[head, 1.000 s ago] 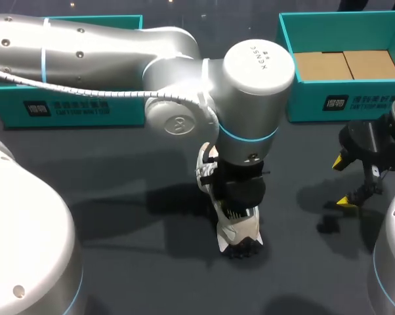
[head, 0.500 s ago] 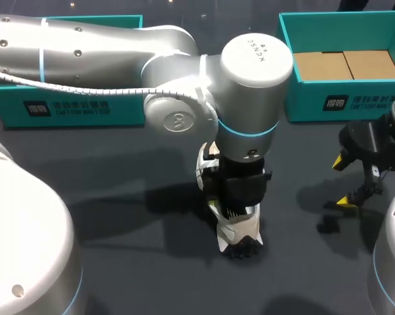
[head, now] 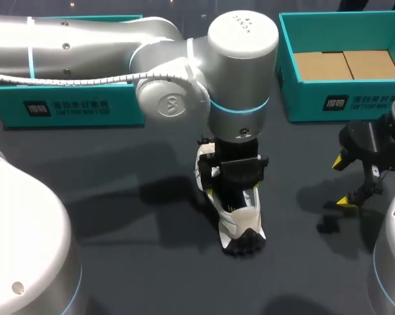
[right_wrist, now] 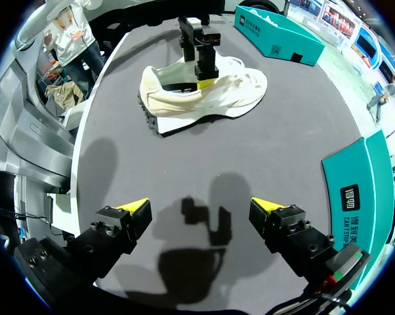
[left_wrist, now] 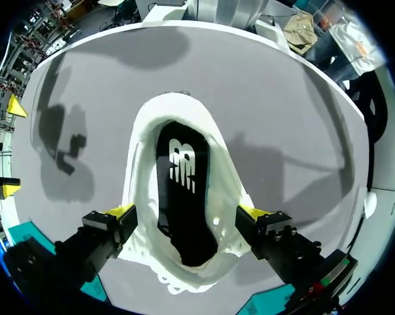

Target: Take the shoe out of the shoebox, open the shoe tongue, remove and reinsert the insole, then place the shoe into the shoebox

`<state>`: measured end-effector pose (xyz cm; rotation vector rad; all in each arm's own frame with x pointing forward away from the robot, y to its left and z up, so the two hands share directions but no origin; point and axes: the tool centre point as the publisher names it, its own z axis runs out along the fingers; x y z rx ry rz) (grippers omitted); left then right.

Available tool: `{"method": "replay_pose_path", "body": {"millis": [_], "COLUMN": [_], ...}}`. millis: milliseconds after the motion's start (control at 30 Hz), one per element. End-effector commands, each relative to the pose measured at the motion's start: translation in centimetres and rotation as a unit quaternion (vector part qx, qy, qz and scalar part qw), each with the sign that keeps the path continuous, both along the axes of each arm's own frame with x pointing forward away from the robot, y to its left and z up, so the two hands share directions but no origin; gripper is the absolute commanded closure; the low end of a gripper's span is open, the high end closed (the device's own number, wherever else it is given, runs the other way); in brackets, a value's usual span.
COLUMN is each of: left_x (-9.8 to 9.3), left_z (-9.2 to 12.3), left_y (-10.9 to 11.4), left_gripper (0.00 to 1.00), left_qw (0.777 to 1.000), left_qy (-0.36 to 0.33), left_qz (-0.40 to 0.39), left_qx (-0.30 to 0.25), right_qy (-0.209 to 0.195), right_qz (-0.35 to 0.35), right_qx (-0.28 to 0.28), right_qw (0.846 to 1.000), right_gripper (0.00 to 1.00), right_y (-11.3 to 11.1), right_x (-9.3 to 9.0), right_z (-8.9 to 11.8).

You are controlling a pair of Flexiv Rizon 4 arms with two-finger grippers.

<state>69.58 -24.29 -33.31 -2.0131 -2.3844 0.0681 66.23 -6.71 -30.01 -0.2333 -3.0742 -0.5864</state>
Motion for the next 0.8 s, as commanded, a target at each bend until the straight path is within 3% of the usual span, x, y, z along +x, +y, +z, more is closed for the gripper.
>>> {"method": "replay_pose_path", "body": {"millis": [33, 800], "left_x": [0.98, 1.89], "left_z": [-0.04, 0.07], "left_y": [0.36, 0.67], "left_gripper": [0.00, 0.00], "left_qw": [1.000, 0.999], "left_qy": [0.008, 0.034], "left_qz": [-0.001, -0.021], "left_qx": [-0.003, -0.024], "right_qy": [-0.001, -0.001], "right_qz": [-0.001, -0.001], "right_qx": [-0.002, -0.002], "right_qw": [1.000, 1.000], "right_gripper": [0.00, 0.00], "right_y": [0.06, 0.06], "right_x": [-0.15, -0.15], "right_z": [-0.04, -0.04]}}
